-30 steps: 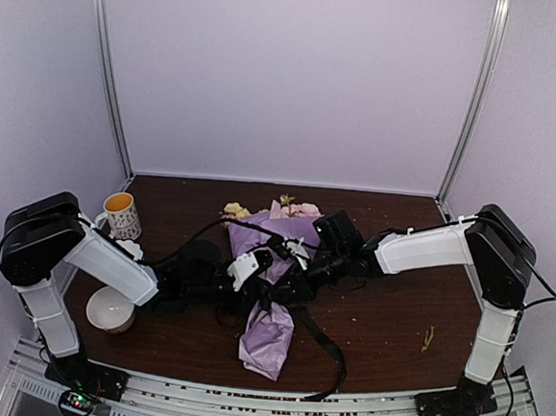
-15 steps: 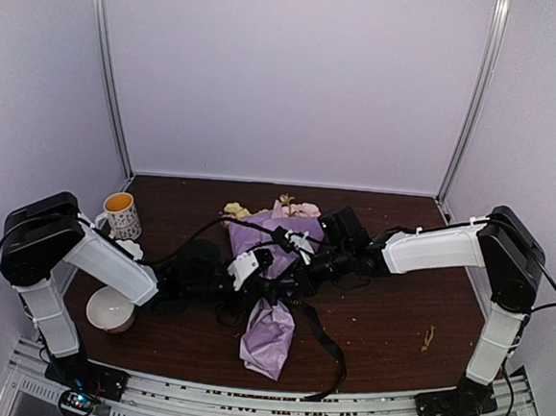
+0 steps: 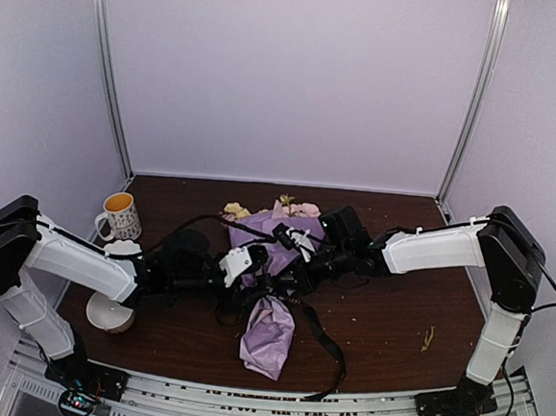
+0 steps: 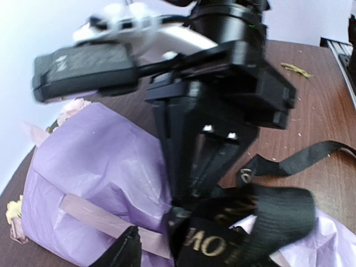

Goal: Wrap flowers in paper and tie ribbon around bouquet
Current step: Cross the half-tied ribbon over the folded bouquet, then tie the half-tied ribbon to the quarter-folded wrapping paper.

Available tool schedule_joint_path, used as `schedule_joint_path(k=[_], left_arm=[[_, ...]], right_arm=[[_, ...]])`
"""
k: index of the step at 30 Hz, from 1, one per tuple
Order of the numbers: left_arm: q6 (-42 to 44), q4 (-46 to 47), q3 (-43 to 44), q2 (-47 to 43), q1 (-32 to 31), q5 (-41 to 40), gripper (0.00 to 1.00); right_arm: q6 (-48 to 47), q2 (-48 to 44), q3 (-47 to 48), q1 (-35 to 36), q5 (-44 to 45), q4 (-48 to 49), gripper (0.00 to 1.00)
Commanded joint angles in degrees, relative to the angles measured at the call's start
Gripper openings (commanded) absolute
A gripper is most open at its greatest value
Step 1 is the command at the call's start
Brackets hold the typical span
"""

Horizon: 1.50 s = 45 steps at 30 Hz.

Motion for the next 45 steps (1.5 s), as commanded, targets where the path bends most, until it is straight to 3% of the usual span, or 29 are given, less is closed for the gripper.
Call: schedule_joint_path(k=[1,8,24,27,32,45], left_arm=[[6.65,-7.39,2.07,-1.43,-3.87,-3.49,0.57],[6.45,-3.17,3.53,0.01,-4.92,-7.49,0.58],[5.49,-6.45,12.34,5.02,-4.92,2.95,0.57],[4.84,-8.04,13.85,6.42,-4.92,2.49,0.45],[2.98,-8.08,13.29,6.09,-4.72,0.49,0.00],[-9.43,2.09,-0.51,-0.32,1.50,-1.24,0.00]], right_arm=[[1.53,-1.75,-0.90,0.12,1.13,1.95,0.00],[1.98,-1.82,-1.37,0.24,1.21,2.27,0.00],[2.45,-1.77,-1.88,0.21,1.38,2.74,0.01],[2.92,-1.80,-1.83,0.21,1.47,2.94,0.01],[4.28,-2.12,-2.07,0.14,2.69,3.29,0.01],[12.28,-2.73,-4.15,-2.01,7.59,7.98,0.01]])
